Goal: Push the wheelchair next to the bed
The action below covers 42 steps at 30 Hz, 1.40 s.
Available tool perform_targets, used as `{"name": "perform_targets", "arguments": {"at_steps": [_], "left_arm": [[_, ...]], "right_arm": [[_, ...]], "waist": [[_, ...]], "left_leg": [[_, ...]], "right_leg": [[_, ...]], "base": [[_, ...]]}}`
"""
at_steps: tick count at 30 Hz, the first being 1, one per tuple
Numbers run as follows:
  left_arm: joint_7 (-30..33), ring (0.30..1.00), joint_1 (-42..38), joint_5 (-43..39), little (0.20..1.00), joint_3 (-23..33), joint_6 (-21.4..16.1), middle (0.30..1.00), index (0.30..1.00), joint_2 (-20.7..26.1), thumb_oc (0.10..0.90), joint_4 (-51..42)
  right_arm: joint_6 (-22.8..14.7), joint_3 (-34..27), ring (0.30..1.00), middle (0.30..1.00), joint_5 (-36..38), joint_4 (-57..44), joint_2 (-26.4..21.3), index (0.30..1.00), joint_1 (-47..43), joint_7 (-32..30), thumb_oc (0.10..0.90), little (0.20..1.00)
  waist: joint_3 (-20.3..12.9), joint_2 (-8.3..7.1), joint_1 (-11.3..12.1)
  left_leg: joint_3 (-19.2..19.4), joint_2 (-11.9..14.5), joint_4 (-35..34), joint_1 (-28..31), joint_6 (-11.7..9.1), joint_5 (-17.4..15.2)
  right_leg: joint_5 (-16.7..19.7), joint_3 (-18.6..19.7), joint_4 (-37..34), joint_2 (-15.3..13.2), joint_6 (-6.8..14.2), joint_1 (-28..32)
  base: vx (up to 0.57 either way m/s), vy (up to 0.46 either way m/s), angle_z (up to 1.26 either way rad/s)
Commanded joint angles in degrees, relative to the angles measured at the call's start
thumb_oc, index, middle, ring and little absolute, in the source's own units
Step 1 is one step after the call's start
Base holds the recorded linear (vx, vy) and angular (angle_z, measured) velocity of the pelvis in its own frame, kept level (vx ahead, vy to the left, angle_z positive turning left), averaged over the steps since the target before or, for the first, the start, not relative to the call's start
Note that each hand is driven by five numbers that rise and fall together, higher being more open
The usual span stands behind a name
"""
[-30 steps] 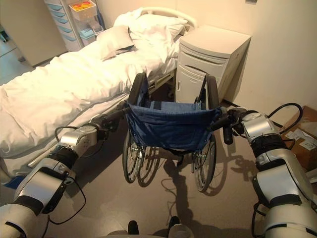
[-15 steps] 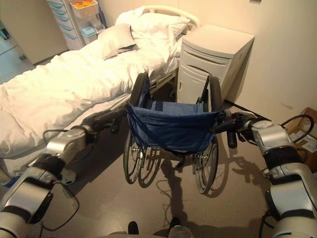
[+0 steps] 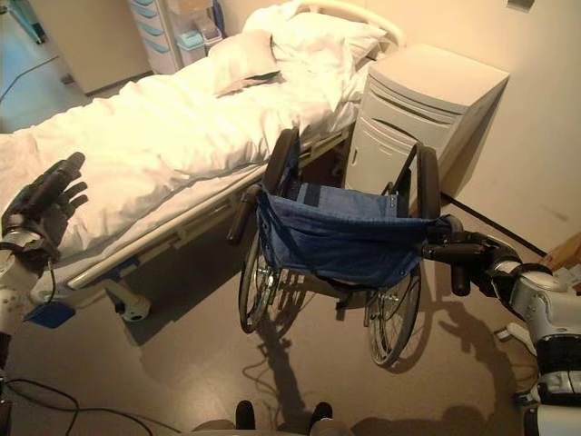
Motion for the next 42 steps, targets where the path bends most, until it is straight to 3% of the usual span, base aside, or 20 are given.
{"name": "perform_targets", "arguments": {"at_steps": [1, 6, 8, 22, 31, 37, 42], "left_arm": [[-1.67, 0.9, -1.97, -2.69, 0.9, 4.94, -8.15, 0.9, 0.9, 7.21, 0.8, -2.9], [-2.26, 0.9, 0.92, -2.99, 0.9, 6.34, -7.82, 0.9, 0.9, 7.43, 0.8, -0.43], [-2.36, 0.9, 1.81, -2.66, 0.9, 6.41, -7.67, 0.9, 0.9, 6.99, 0.8, 0.66], [1.2, 0.9, 0.47, -0.94, 0.9, 2.25, -6.75, 0.9, 0.9, 4.28, 0.8, -2.54], [0.95, 0.9, -1.13, -0.16, 0.9, 0.72, -5.59, 0.9, 0.9, 3.5, 0.8, -4.33], [0.92, 0.9, -2.46, 0.09, 0.9, -0.33, -4.72, 0.9, 0.9, 3.78, 0.8, -5.1], [0.83, 0.9, -3.38, 0.54, 0.9, -0.86, -4.36, 0.9, 0.9, 3.63, 0.8, -5.07]], "right_arm": [[-13.78, -8.88, 0.9, 0.9, 4.42, 0.12, -9.32, 0.9, -7.9, -0.84, 0.8, 0.9], [-13.68, -12.05, 0.9, 0.9, 2.07, 2.91, -11.1, 0.9, -3.95, -2.66, 0.8, 0.9], [-14.53, -12.49, 0.9, 0.9, -4.24, 4.08, -11.7, 0.9, -2.48, -4.14, 0.8, 0.9], [-14.07, -1.76, 0.9, 0.9, -32.3, -2.35, -17.69, 0.9, -7.6, -13.28, 0.8, 0.9], [-12.0, -0.69, 0.9, 0.9, -41.35, -4.54, -18.3, 0.9, -6.48, -12.29, 0.8, 0.9], [-9.83, 0.43, 0.9, 0.9, -43.27, -4.94, -19.16, 0.9, -5.87, -10.95, 0.8, 0.9], [-6.68, -0.33, 0.9, 0.9, -33.45, -4.56, -17.27, 0.9, -5.99, -11.54, 0.8, 0.9]], "waist": [[-4.83, -2.1, 2.25], [-4.81, -2.36, 2.03], [-4.61, -2.59, 1.85], [-3.42, -3.21, 1.31], [-3.18, -3.34, 0.49], [-3.02, -3.57, 0.13], [-2.81, -3.51, -0.04]], "left_leg": [[5.16, -4.38, 0.99, 4.92, -0.65, -7.33], [5.51, -4.38, 0.96, 4.75, -0.51, -7.2], [5.69, -4.42, 1.01, 4.65, -0.39, -7.2], [6.93, -4.17, 2.09, 4.38, 0.32, -7.11], [7.24, -3.95, 2.46, 4.19, 0.59, -7.08], [7.42, -3.87, 2.33, 4.28, 0.65, -6.91], [7.5, -3.78, 2.02, 4.55, 0.67, -6.84]], "right_leg": [[2.59, 3.67, 0.72, -0.62, 4.14, -1.96], [2.81, 3.88, 0.81, -0.6, 4.27, -2.29], [2.88, 3.98, 1.05, -0.68, 4.35, -2.6], [3.26, 4.93, 2.85, -1.17, 4.67, -4.07], [3.56, 5.88, 3.8, -1.33, 5.06, -5.06], [4.04, 6.2, 4.06, -1.47, 5.4, -5.57], [4.38, 6.16, 4.42, -1.68, 5.67, -6.09]], "base": [[0.0, 0.0, 0.0], [0.0, 0.001, 0.01], [-0.01, 0.003, 0.05], [0.0, 0.0, 0.01], [0.0, 0.001, -0.02], [0.0, 0.0, 0.0], [0.0, 0.0, 0.0]]}}
